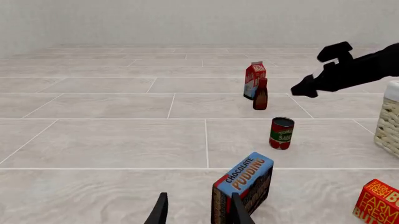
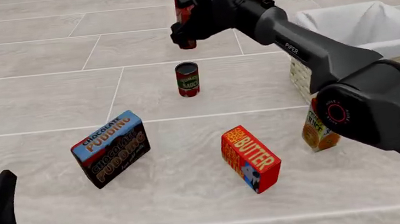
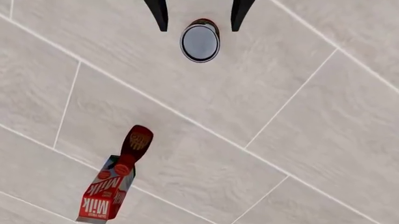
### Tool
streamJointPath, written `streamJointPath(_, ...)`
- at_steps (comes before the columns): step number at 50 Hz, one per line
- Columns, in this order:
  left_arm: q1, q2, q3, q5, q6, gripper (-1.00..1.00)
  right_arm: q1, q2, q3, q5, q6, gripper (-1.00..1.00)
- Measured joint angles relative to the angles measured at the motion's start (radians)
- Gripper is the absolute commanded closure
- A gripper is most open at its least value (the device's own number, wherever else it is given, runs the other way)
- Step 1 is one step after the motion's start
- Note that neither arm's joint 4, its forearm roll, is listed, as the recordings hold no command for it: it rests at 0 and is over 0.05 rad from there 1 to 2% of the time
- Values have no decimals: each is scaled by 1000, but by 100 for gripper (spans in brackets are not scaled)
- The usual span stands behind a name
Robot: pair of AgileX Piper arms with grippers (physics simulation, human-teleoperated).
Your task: Pick the tomato sauce and place it in the basket.
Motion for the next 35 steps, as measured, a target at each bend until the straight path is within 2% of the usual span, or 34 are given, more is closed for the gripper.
streamJointPath(35,0,0,0,0,0,-100,-8,113,-112,37,8,-100)
